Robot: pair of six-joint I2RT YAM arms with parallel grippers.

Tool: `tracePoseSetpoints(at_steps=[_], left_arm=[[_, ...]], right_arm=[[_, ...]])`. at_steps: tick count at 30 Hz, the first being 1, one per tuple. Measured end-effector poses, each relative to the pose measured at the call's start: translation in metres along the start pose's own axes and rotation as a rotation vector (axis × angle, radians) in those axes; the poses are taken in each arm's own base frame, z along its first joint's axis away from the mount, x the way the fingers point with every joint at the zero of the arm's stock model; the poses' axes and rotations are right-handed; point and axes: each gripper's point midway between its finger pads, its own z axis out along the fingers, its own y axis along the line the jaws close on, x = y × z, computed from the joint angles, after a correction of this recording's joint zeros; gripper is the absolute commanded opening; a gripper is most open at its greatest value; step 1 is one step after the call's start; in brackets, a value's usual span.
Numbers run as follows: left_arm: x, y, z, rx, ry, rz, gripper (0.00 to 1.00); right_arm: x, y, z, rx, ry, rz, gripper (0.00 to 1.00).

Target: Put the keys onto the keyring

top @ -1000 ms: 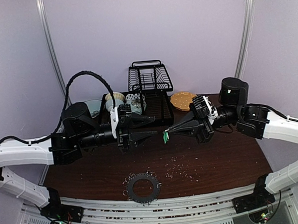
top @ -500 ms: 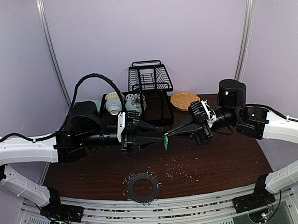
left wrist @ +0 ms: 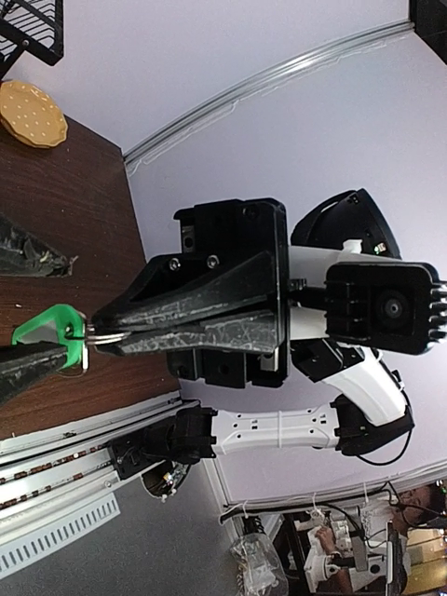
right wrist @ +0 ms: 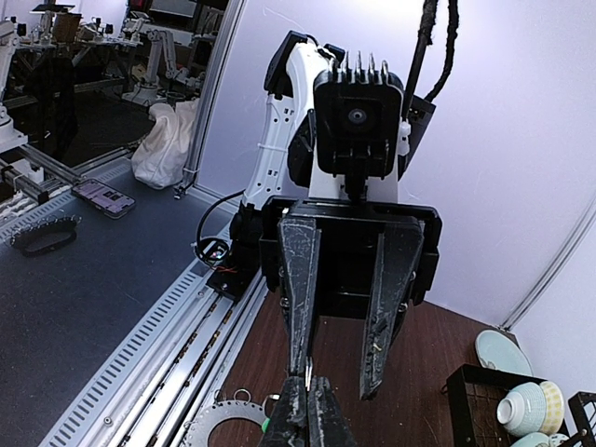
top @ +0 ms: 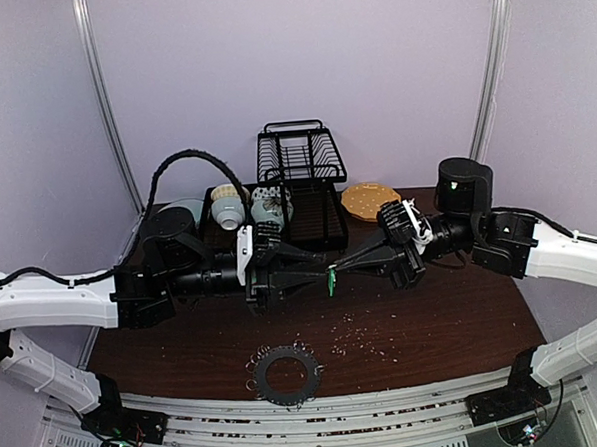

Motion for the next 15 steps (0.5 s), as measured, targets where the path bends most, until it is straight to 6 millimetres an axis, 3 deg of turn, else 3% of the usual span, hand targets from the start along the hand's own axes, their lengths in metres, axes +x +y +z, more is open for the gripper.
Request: tracePoseSetpoints(at_steps=[15], left_arm=[[-0.0064, -0.0004, 0.0004, -0.009, -0.048, 0.006, 0.21]], right_arm=[[-0.0022, -0.0027, 0.0, 0.013, -0.007, -0.011, 0.0]])
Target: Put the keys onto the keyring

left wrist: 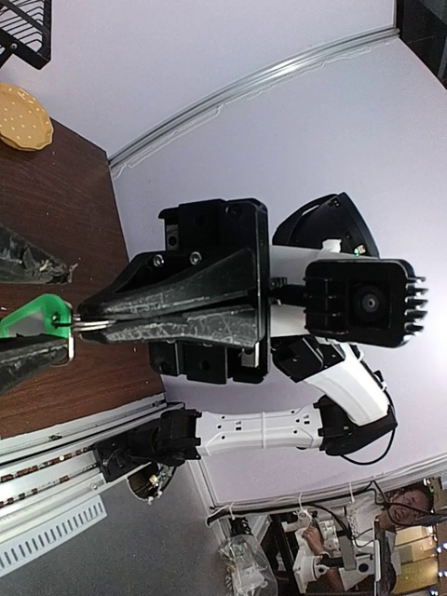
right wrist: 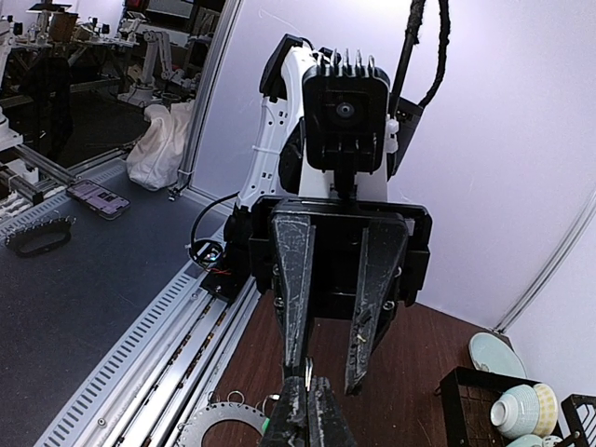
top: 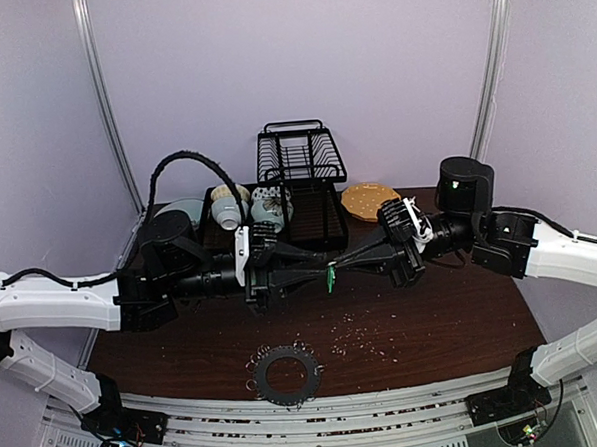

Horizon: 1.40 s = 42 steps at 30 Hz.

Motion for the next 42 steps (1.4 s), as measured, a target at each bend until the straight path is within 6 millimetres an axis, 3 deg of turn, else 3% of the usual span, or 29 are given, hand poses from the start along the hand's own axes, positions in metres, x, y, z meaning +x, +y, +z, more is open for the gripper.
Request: tracePoseSetpoints(at_steps=[4, 7, 15, 17, 19, 22, 27, 31, 33, 36, 42], left_arm=[[0.003, -0.003, 0.003, 0.007, 0.001, -0.007, 0.13], [0.008, -0.004, 0.006, 0.012, 0.011, -0.013, 0.0], [0.009, -0.003, 0.006, 0.002, 0.008, -0.025, 0.0], [0.009, -0.003, 0.006, -0.004, 0.002, -0.029, 0.2], [0.008, -0.003, 0.005, -0.008, -0.002, -0.031, 0.23], [0.005, -0.003, 0.004, -0.013, -0.014, -0.03, 0.2], [-0.002, -0.002, 0.001, -0.023, -0.039, -0.024, 0.0], [-0.002, -0.002, 0.001, -0.024, -0.038, -0.019, 0.0], [-0.002, -0.002, 0.001, -0.024, -0.038, -0.019, 0.1], [-0.001, -0.002, 0.001, -0.023, -0.038, -0.016, 0.15], [0.0, 0.001, 0.002, -0.046, -0.03, -0.016, 0.09]], right_arm=[[0.0, 0.0, 0.0, 0.003, 0.001, 0.0, 0.0], [0.0, 0.0, 0.0, 0.003, 0.001, 0.0, 0.0], [0.0, -0.001, 0.0, 0.007, 0.002, -0.004, 0.0], [0.0, -0.001, 0.0, 0.007, 0.002, -0.006, 0.0], [0.0, -0.001, 0.0, 0.008, 0.004, -0.005, 0.0], [0.001, -0.002, 0.0, 0.011, 0.008, -0.005, 0.0], [0.001, -0.002, 0.0, 0.015, 0.01, -0.007, 0.0], [0.002, -0.003, -0.001, 0.019, 0.011, -0.008, 0.0], [0.002, -0.003, -0.001, 0.019, 0.011, -0.008, 0.0], [0.002, -0.003, -0.001, 0.019, 0.011, -0.007, 0.0], [0.001, -0.003, -0.001, 0.019, 0.011, -0.008, 0.0]])
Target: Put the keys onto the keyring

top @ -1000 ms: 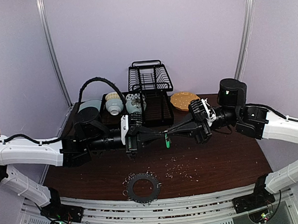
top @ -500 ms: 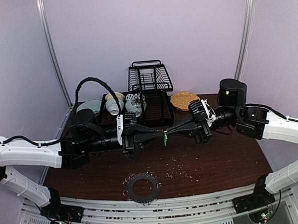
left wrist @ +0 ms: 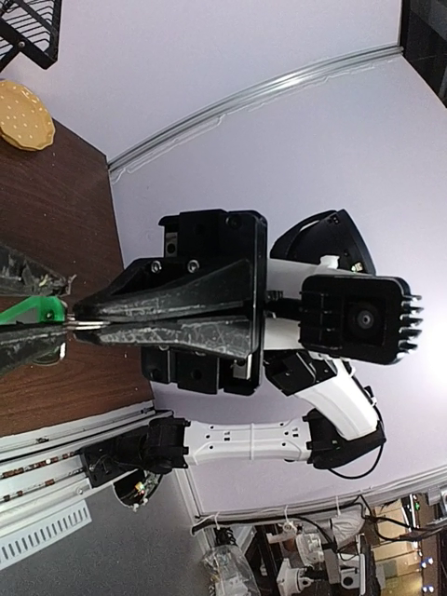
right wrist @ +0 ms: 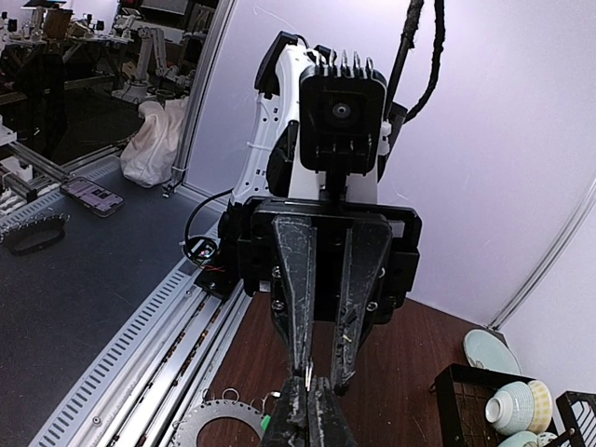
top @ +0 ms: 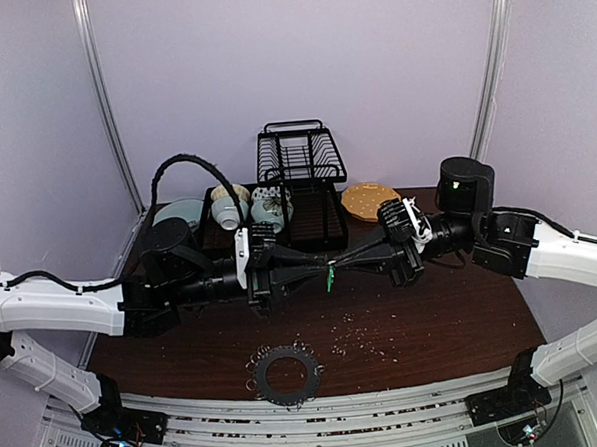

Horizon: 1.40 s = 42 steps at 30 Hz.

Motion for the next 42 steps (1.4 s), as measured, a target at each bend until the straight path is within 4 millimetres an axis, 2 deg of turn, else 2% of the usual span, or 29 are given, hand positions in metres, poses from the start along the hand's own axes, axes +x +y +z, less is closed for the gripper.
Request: tracePoseSetpoints(at_steps=[2, 9, 10, 14, 17, 23, 28, 30, 35, 37, 42], left_arm=[[0.001, 0.0, 0.001, -0.001, 0.003, 0.0, 0.01], [0.003, -0.001, 0.002, -0.002, 0.006, 0.011, 0.0], [0.002, -0.001, 0.002, -0.002, 0.006, 0.014, 0.0], [0.003, -0.001, 0.003, -0.022, 0.011, 0.022, 0.0], [0.002, 0.001, 0.004, -0.072, 0.024, 0.05, 0.0], [-0.014, 0.005, -0.008, -0.205, 0.041, 0.195, 0.0], [-0.028, 0.006, -0.019, -0.291, 0.061, 0.351, 0.0], [-0.026, 0.006, -0.018, -0.316, 0.091, 0.414, 0.0], [-0.005, -0.003, -0.01, -0.345, 0.204, 0.549, 0.0], [0.0, -0.005, -0.009, -0.349, 0.23, 0.573, 0.0], [-0.002, 0.002, -0.012, -0.391, 0.24, 0.586, 0.0]], right_arm=[[0.0, 0.0, 0.0, 0.0, 0.0, 0.0, 0.0], [0.0, 0.0, 0.0, 0.002, 0.0, 0.001, 0.0], [0.0, 0.0, 0.0, 0.001, 0.001, 0.001, 0.03], [0.0, 0.0, -0.001, 0.005, 0.006, -0.002, 0.34], [0.004, -0.001, -0.003, 0.034, 0.021, -0.018, 0.42], [0.015, 0.004, -0.021, 0.133, 0.06, -0.063, 0.44], [0.006, 0.001, -0.029, 0.209, 0.018, -0.157, 0.41], [0.002, 0.003, -0.025, 0.211, -0.005, -0.206, 0.4], [-0.001, 0.02, 0.001, 0.166, -0.024, -0.345, 0.4], [0.001, 0.019, 0.004, 0.168, -0.02, -0.383, 0.38], [0.002, 0.016, 0.004, 0.188, -0.002, -0.44, 0.31]])
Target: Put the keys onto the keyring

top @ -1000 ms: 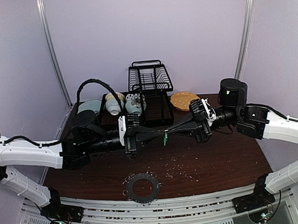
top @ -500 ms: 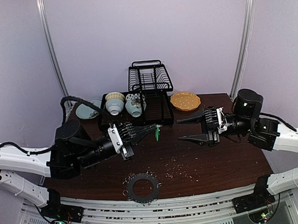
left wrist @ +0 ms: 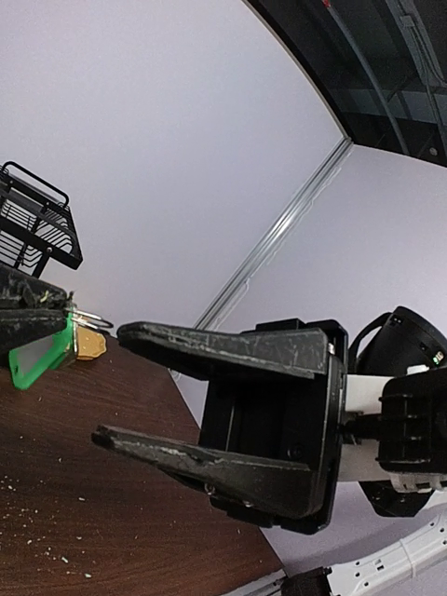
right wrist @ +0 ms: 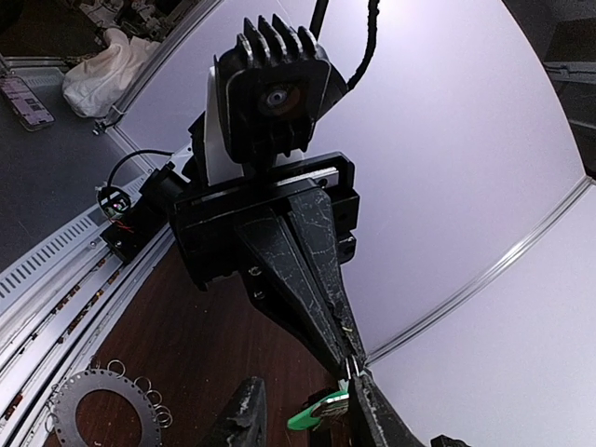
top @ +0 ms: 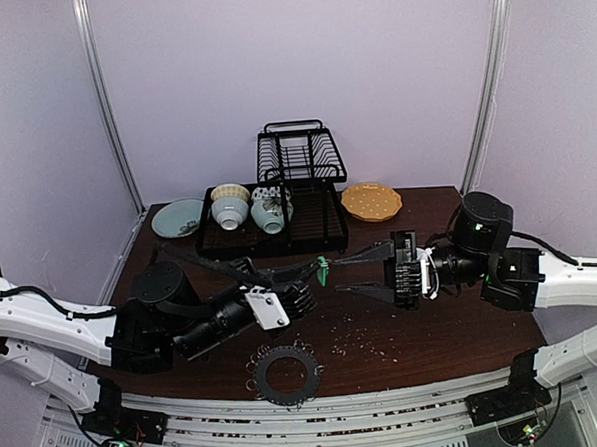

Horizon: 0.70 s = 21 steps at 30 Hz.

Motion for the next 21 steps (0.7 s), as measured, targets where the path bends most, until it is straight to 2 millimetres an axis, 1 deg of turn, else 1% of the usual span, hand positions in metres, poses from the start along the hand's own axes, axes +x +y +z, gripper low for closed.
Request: tracePoseSetpoints(at_steps=[6, 16, 21], left_arm=[[0.0003, 0.0011, 0.0, -0.005, 0.003, -0.001, 0.0], [-0.0029, 0.0043, 0.001, -0.011, -0.003, -0.011, 0.0], [-0.0027, 0.0046, 0.001, -0.012, -0.002, -0.012, 0.0]], right_arm=[[0.0003, -0.0037, -0.0016, 0.019, 0.012, -0.035, 0.32], [0.003, -0.0031, -0.0003, 0.016, 0.021, -0.044, 0.32], [0.0038, -0.0035, 0.001, 0.013, 0.023, -0.049, 0.35]])
